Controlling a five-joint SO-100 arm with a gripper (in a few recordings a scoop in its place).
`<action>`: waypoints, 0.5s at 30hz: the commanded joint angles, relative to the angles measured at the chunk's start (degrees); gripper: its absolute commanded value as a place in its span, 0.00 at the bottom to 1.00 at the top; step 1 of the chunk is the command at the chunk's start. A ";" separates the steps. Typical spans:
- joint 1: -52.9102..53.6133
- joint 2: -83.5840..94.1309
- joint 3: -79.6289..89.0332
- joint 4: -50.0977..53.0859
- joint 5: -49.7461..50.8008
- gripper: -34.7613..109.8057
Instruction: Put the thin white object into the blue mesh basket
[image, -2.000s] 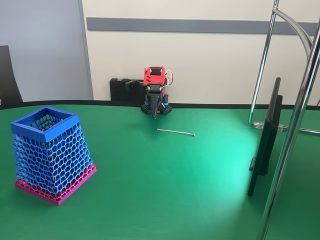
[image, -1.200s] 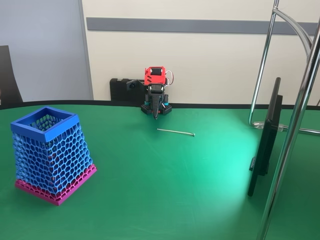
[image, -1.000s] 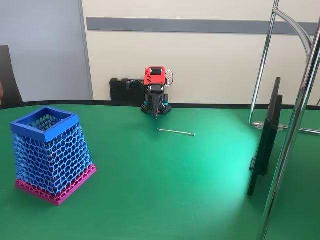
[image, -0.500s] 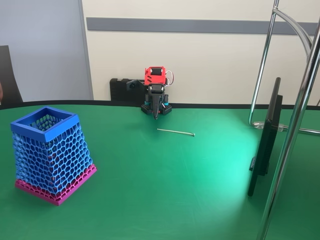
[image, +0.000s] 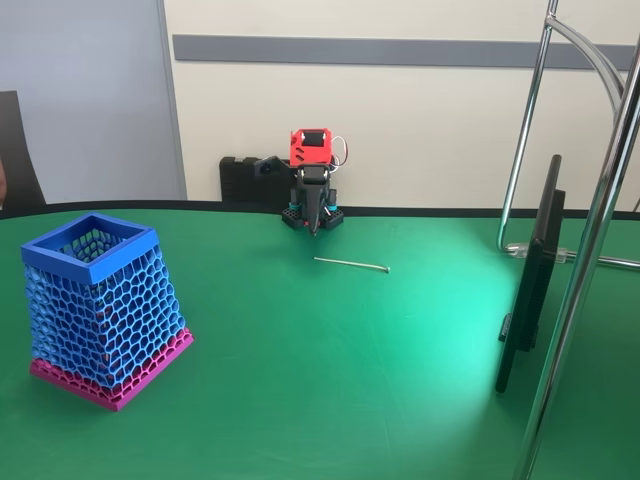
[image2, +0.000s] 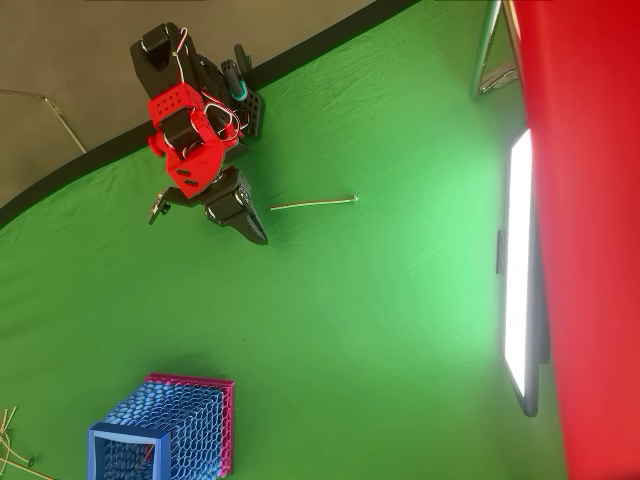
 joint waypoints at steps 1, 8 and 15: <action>-0.79 -3.60 -5.62 0.53 1.41 0.25; -5.10 -15.47 -17.67 0.70 6.42 0.25; -15.29 -25.75 -26.54 1.41 13.71 0.24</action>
